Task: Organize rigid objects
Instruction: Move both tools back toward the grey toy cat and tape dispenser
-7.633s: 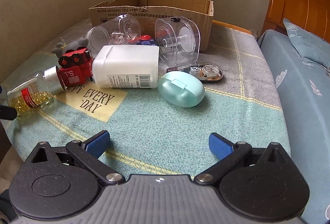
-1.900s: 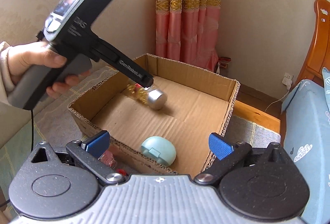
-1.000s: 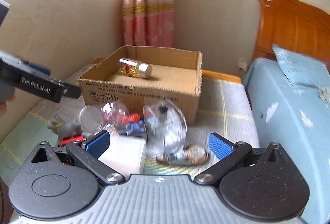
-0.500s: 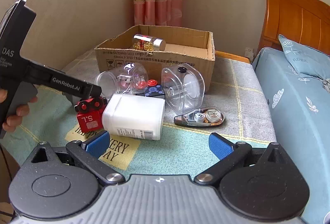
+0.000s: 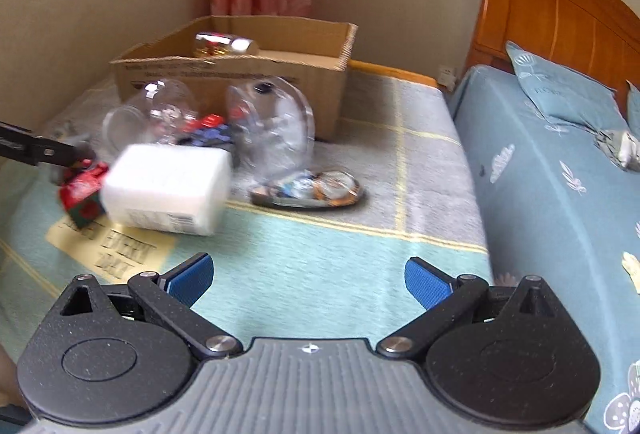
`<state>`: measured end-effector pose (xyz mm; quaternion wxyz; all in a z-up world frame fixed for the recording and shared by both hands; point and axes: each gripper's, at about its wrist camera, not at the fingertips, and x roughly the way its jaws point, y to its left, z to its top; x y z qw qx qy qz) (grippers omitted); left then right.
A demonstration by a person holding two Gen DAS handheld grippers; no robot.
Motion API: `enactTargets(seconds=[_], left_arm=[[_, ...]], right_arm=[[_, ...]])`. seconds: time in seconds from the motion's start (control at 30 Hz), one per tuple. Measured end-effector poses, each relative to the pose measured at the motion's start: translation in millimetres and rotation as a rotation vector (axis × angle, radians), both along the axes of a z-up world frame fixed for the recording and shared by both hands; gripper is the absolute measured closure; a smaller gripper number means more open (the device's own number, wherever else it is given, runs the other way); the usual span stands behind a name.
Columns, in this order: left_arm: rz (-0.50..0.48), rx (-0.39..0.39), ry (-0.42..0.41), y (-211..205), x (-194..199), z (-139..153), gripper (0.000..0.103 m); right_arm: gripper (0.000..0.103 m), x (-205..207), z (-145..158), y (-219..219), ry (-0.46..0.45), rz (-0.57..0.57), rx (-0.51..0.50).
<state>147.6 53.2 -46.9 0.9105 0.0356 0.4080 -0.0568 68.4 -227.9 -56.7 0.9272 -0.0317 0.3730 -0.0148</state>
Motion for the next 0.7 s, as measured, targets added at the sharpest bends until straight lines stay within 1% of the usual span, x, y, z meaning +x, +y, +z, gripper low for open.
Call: enactTargets(seconds=[0.1, 0.27, 0.37, 0.5, 0.7], left_arm=[[-0.01, 0.009, -0.008, 3, -4, 0, 0.001], [-0.053, 0.055, -0.012, 0, -9, -2, 0.001], [-0.076, 0.076, 0.002, -2, -9, -10, 0.001], [-0.076, 0.108, 0.033, -3, -3, -22, 0.001], [-0.103, 0.064, 0.023, 3, 5, -26, 0.001]], right_arm=[[0.0, 2, -6, -15, 0.015, -0.015, -0.004], [0.0, 13, -16, -27, 0.04, 0.001, -0.033], [0.0, 24, -20, -25, 0.054, 0.049, -0.036], [0.0, 38, -20, -21, 0.059, 0.106, -0.028], [0.0, 57, -21, -24, 0.084, 0.156, 0.038]])
